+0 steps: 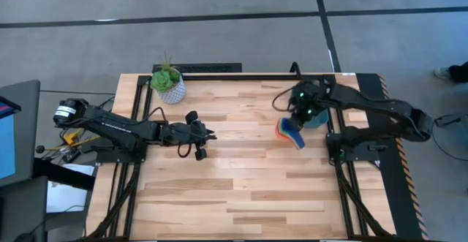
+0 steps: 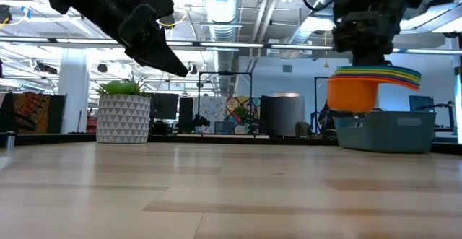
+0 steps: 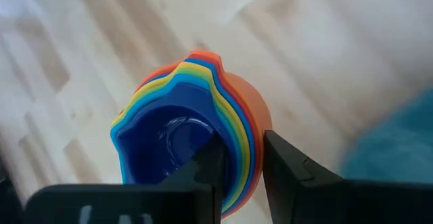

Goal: Nest measuring cups in basket
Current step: Put the nested measuring cups into the blue bin

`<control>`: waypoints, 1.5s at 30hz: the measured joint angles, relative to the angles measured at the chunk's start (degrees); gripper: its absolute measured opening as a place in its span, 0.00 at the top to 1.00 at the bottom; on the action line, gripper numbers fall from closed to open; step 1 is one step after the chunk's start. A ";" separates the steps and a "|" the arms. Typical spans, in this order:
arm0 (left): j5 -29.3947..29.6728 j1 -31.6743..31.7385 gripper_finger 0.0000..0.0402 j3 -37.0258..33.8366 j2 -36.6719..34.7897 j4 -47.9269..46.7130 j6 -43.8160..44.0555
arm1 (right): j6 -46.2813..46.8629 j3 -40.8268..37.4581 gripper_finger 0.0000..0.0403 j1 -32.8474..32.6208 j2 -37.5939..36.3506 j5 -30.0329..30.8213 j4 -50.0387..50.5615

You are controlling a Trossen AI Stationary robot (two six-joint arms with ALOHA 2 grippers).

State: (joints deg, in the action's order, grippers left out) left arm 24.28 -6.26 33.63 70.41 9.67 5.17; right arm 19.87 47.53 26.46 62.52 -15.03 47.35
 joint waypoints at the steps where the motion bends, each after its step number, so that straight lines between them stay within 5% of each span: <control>1: 0.02 0.00 0.86 0.00 -0.02 0.25 -0.05 | -0.69 0.00 0.77 1.48 -0.90 0.49 1.04; 14: -1.51 1.64 0.86 0.00 -0.02 0.30 -0.33 | -11.43 0.12 0.77 22.11 -3.30 1.91 3.25; 29: -3.02 3.54 0.86 0.00 0.00 0.23 -1.12 | -20.23 4.22 0.77 37.42 -1.88 1.00 6.57; 35: -3.04 3.54 0.86 0.00 -0.01 0.09 -1.12 | -19.36 4.20 0.77 36.91 0.74 0.72 5.98; 45: -3.02 3.54 0.86 0.00 -0.02 -0.96 -1.14 | -13.54 4.17 0.77 31.26 6.44 13.30 5.64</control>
State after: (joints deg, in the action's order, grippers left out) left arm 21.26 -2.72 33.63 70.39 8.71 4.03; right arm 6.33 51.70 57.72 68.96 -1.74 52.99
